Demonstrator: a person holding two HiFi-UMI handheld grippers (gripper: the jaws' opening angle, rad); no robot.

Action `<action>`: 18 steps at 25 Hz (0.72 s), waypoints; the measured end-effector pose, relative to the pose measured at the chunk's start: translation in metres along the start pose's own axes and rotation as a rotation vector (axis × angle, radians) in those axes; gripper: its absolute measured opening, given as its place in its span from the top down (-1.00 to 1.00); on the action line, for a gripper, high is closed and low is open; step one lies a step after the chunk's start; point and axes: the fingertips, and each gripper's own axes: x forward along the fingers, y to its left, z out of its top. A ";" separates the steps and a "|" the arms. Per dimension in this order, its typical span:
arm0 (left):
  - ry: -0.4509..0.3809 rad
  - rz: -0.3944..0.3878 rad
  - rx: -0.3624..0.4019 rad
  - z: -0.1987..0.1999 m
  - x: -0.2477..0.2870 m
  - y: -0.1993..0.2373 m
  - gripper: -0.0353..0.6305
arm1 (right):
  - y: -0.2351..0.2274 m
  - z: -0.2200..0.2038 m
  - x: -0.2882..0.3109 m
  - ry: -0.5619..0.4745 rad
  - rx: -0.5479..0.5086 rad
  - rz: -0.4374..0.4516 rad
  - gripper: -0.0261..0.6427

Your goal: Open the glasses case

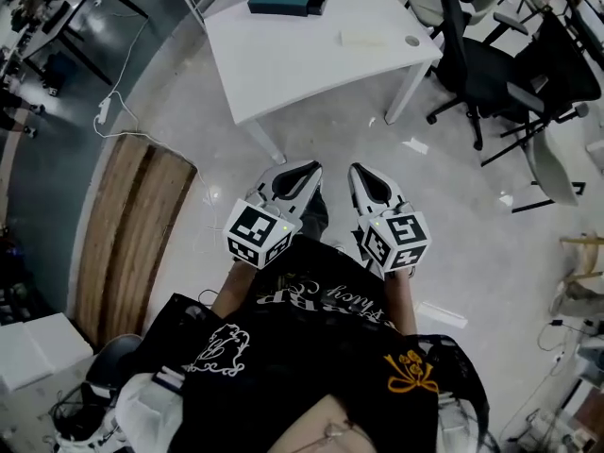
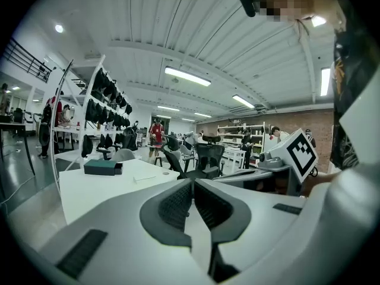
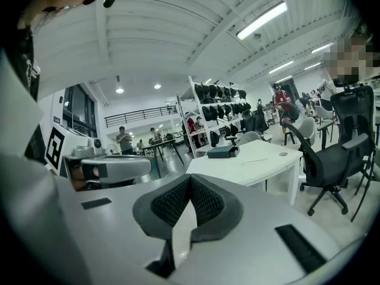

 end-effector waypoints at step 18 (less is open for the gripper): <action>0.027 -0.089 -0.013 0.045 0.138 0.184 0.81 | -0.096 0.072 0.180 0.070 0.017 -0.099 0.88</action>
